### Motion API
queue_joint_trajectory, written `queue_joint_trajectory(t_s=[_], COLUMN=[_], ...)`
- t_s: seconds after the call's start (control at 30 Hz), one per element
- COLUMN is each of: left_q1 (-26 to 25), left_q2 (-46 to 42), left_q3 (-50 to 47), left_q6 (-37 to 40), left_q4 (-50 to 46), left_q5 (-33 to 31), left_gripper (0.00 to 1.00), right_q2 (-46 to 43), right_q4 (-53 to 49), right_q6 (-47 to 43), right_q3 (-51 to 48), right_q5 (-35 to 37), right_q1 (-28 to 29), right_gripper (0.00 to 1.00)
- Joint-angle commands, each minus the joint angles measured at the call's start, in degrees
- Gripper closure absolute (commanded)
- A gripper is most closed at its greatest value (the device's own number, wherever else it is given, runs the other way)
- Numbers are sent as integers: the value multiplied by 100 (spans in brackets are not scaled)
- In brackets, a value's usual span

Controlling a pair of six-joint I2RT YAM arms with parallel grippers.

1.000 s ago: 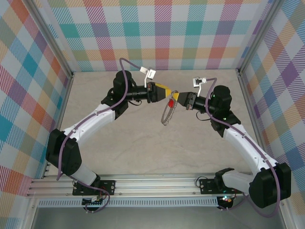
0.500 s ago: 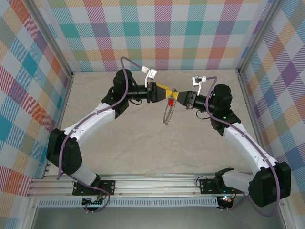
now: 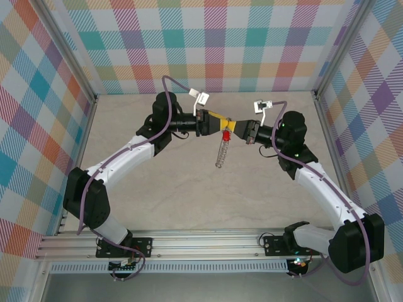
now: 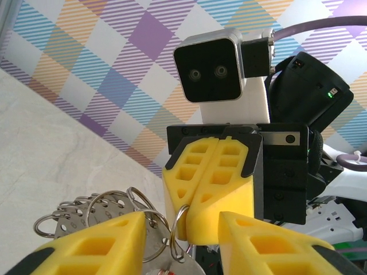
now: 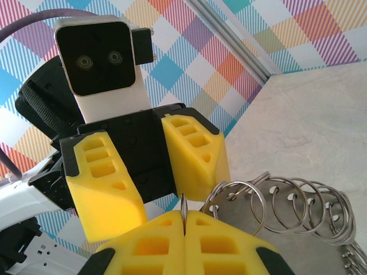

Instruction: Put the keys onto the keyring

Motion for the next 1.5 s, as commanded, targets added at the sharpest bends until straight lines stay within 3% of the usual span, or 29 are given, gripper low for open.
queue_joint_trajectory(t_s=[0.0,0.47,0.57,0.7,0.77,0.83,1.13,1.47], left_q1=[-74,-159,-159,-159,-158,-159,-108,8], left_q2=[49,61,32,4,-31,-68,-231,-329], left_q3=[249,315,316,316,298,288,493,769], left_q6=[40,179,225,244,268,336,635,723], left_q4=[85,-45,-101,-81,-58,-59,-164,-146], left_q5=[132,162,155,159,112,70,266,612], left_gripper=[64,89,100,100,100,100,100,100], right_q2=[-36,-58,-56,-19,-67,-243,-1193,-1336], right_q4=[314,202,197,225,105,-107,-1033,0], right_q6=[-19,-115,-116,-55,-107,-222,-789,-645], right_q3=[164,125,138,199,268,314,-9,-671], right_q5=[-146,-90,-70,-69,-72,-3,254,209], right_q1=[-40,-40,-42,-40,-68,-130,-353,-323], right_gripper=[100,100,100,100,74,60,57,46])
